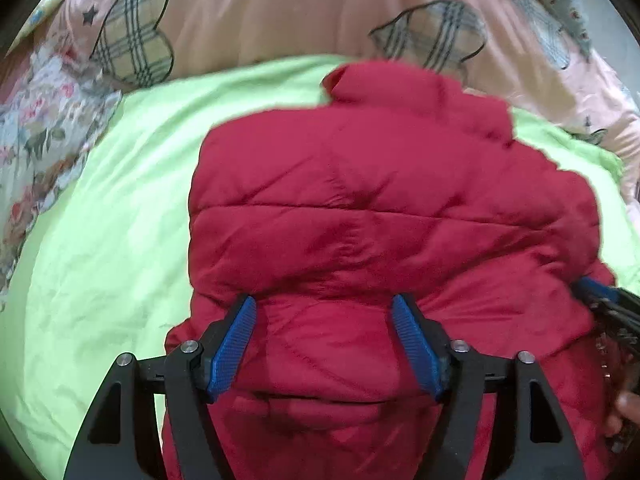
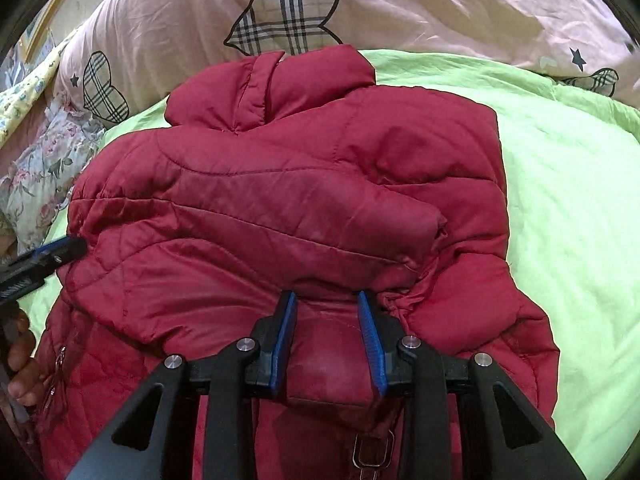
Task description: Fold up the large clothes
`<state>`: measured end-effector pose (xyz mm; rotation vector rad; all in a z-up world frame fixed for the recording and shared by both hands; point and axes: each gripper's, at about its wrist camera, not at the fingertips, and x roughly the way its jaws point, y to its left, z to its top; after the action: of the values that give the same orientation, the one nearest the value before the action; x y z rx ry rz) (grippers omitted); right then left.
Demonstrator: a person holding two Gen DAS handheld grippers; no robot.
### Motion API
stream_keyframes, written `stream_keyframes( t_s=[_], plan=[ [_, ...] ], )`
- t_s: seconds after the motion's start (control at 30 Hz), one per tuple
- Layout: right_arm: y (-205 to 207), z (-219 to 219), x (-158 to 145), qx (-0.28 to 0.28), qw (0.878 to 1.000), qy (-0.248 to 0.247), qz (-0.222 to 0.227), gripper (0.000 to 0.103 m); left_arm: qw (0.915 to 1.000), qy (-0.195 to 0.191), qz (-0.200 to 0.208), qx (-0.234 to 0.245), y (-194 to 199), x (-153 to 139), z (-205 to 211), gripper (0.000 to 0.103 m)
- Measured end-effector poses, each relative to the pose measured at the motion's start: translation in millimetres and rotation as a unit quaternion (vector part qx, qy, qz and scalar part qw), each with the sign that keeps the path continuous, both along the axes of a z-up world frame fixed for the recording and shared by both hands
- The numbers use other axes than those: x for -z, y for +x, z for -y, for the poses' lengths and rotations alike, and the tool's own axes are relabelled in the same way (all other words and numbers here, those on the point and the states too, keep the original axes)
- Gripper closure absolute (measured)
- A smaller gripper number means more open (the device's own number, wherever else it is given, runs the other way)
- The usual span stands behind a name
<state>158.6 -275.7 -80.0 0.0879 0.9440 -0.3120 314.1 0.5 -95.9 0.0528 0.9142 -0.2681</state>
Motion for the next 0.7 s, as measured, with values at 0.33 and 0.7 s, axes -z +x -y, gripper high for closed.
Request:
stream_keyframes(
  t_s=[0.33,0.7],
  plan=[
    [-2,-2,2,-0.002,1.000,-0.007,0.001,0.069,0.9996,-0.023,-0.017,-0.006,12,16,-10,0.024],
    [-17,16,-16,0.025,0.995,0.096,0.014,0.069,0.9990,-0.032,-0.025,-0.021,-11,-2,-28,0.020]
  ],
)
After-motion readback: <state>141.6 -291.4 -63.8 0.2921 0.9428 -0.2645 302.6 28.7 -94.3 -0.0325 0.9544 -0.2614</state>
